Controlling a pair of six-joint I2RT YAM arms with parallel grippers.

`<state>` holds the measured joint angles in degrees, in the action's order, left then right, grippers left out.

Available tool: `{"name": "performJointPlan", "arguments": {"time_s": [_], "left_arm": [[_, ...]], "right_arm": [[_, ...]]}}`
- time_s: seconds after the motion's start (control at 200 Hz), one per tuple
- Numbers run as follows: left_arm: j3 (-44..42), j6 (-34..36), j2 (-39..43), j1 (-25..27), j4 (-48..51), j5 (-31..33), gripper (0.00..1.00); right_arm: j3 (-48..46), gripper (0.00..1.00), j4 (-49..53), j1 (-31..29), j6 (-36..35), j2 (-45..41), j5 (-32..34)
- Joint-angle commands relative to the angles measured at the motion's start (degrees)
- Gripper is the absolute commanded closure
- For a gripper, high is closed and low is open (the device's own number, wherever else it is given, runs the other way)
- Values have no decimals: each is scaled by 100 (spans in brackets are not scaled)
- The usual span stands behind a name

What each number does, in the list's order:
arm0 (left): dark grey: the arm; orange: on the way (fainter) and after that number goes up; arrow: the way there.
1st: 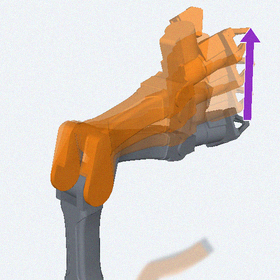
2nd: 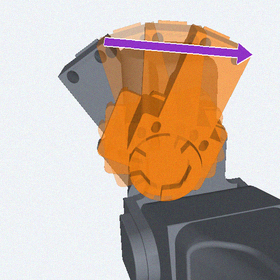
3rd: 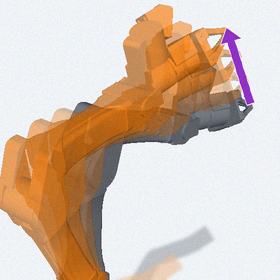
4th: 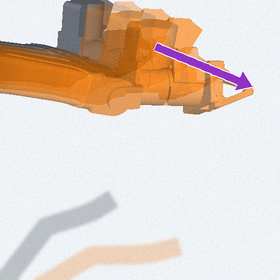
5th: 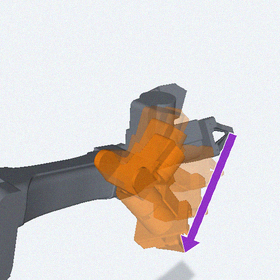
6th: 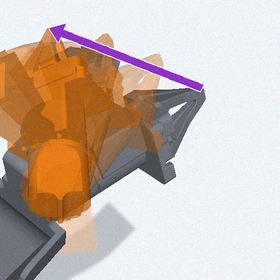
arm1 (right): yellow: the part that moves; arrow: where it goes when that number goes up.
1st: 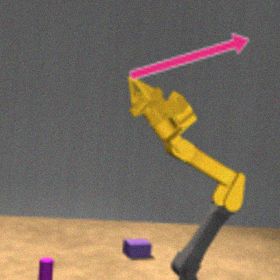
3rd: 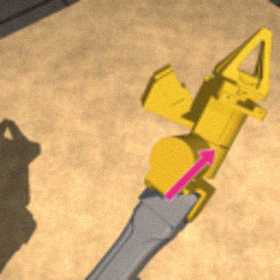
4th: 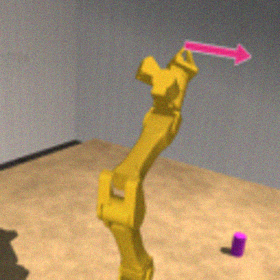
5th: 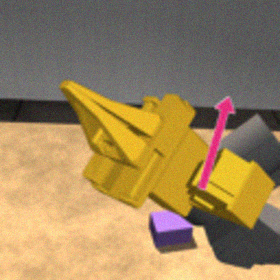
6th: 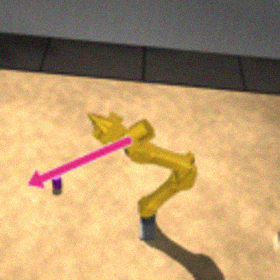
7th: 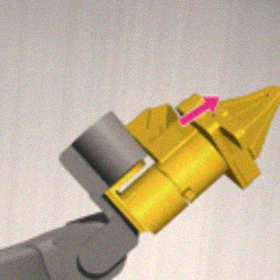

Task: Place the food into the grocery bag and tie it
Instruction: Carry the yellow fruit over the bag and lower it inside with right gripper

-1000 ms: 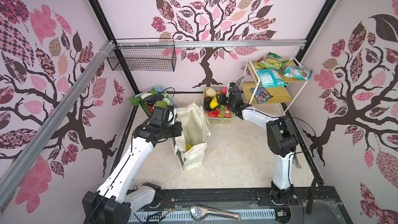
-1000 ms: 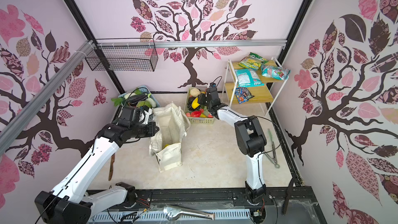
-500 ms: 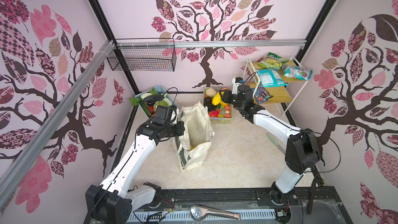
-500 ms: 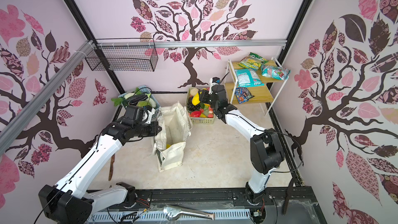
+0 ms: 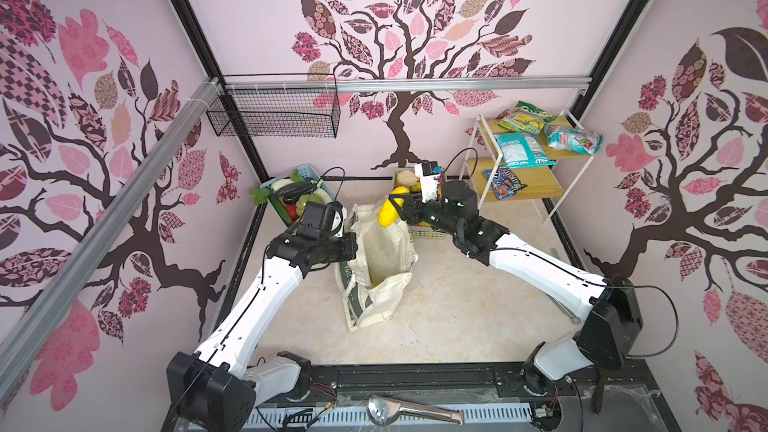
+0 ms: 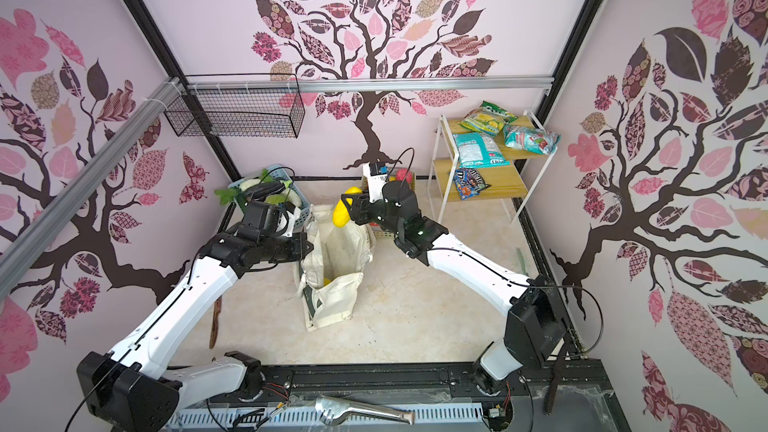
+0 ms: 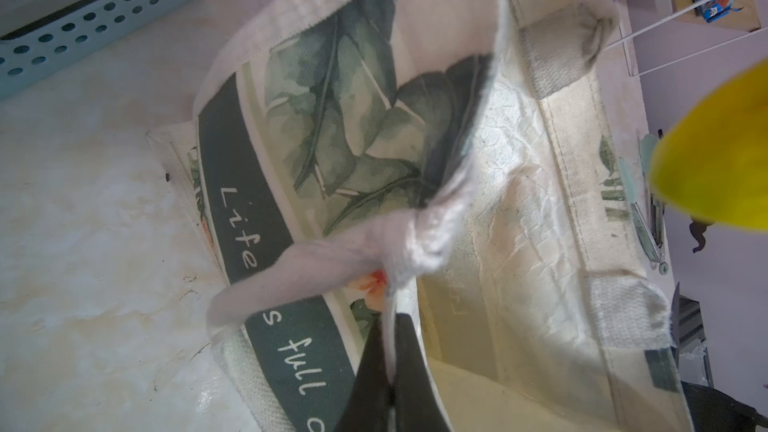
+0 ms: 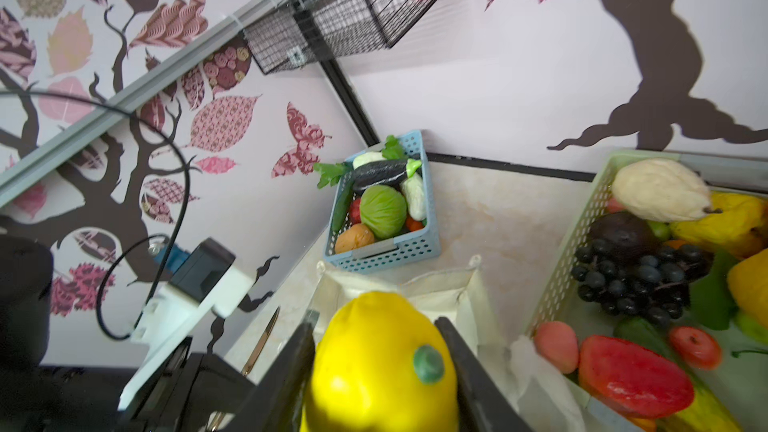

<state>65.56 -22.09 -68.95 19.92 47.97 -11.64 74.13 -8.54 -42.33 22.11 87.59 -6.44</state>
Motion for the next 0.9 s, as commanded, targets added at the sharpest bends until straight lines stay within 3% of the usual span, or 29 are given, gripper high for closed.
{"name": "performJointPlan", "arguments": {"time_s": [0.0, 0.225, 0.89], "left_arm": [[255, -76, 9, 29, -89, 136, 100], [299, -59, 98, 62, -161, 35, 100], [628, 264, 149, 330, -225, -413, 100]], "right_arm": [[-33, 52, 210, -243, -286, -137, -83], [-196, 52, 368, -526, -498, -1, -277], [-559, 52, 511, -629, -528, 769, -948]]}}
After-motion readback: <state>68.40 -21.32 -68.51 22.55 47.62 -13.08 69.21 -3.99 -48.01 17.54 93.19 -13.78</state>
